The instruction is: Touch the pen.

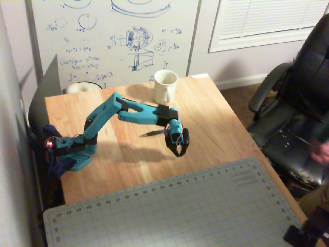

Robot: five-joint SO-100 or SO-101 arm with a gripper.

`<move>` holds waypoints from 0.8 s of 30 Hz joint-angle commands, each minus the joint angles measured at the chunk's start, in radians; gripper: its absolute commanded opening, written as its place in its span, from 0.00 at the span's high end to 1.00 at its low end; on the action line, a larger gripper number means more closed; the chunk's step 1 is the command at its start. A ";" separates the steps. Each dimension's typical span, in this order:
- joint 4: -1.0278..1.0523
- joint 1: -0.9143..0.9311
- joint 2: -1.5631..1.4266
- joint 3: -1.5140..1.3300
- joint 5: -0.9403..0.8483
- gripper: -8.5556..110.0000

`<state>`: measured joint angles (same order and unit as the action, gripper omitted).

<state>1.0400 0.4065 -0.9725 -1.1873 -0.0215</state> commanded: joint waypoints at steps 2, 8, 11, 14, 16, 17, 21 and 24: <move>0.074 -0.399 -2.306 -1.951 -0.005 0.92; 0.074 -0.397 -2.306 -1.951 -0.005 0.92; 0.074 -0.397 -2.306 -1.951 -0.005 0.92; 0.074 -0.397 -2.306 -1.951 -0.005 0.92; 0.074 -0.397 -2.307 -1.951 -0.005 0.92; 0.074 -0.397 -2.307 -1.951 -0.005 0.92; 0.074 -0.397 -2.307 -1.951 -0.005 0.92; 0.075 -0.391 -2.307 -1.951 0.009 0.93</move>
<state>1.1152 0.0123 -3.2367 -3.1477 -0.0245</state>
